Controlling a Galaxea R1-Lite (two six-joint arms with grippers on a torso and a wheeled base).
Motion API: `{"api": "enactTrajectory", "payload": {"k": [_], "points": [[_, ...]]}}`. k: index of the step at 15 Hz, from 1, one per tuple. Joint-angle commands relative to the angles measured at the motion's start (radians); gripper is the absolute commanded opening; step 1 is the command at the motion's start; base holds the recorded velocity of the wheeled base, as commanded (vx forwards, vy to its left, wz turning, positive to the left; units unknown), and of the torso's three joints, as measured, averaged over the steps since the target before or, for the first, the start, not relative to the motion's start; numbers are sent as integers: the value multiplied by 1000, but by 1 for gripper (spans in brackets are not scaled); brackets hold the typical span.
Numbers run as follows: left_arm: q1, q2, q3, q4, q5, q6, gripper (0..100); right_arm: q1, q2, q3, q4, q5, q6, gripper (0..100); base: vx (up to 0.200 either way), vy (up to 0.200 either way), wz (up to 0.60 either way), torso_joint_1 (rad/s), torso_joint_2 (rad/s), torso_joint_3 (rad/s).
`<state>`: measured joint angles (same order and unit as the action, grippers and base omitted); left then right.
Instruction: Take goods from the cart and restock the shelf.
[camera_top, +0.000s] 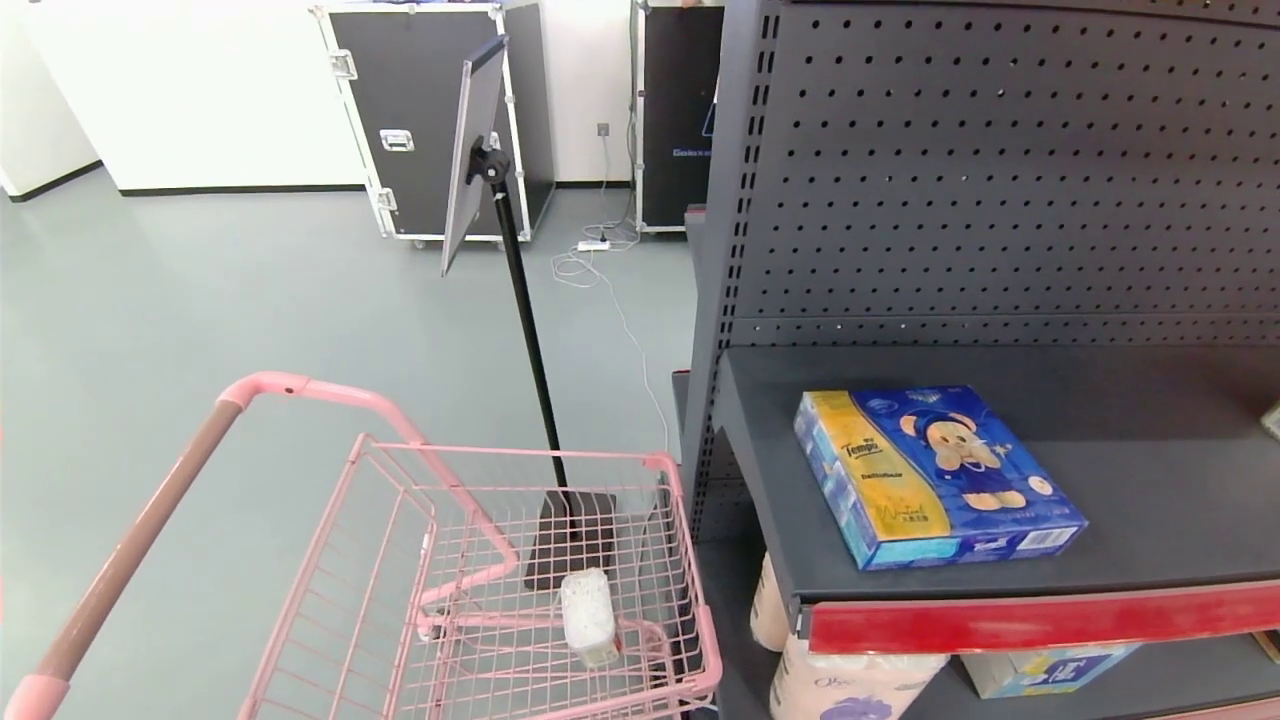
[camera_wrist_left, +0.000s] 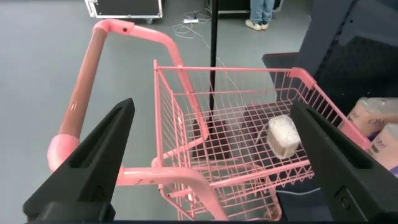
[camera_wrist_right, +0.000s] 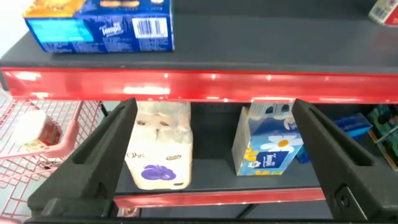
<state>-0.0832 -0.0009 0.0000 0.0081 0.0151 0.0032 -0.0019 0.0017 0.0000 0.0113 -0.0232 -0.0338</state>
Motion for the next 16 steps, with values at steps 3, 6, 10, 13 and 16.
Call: {"api": "enactTrajectory", "payload": {"k": [3,6,10,13,16], "points": [[0,1,0,0,0,0,100,0,0,0,-1,0,2,100,0,0,0,-41,94,55],[-1,1,0,0,0,0,100,0,0,0,-1,2,2,100,0,0,0,0,0,0],[-1,1,0,0,0,0,100,0,0,0,-1,0,2,100,0,0,0,-110,270,171],[0,1,0,0,0,0,100,0,0,0,-1,0,2,100,0,0,0,-136,370,225],[-1,1,0,0,0,0,100,0,0,0,-1,2,2,100,0,0,0,-147,390,240]]}}
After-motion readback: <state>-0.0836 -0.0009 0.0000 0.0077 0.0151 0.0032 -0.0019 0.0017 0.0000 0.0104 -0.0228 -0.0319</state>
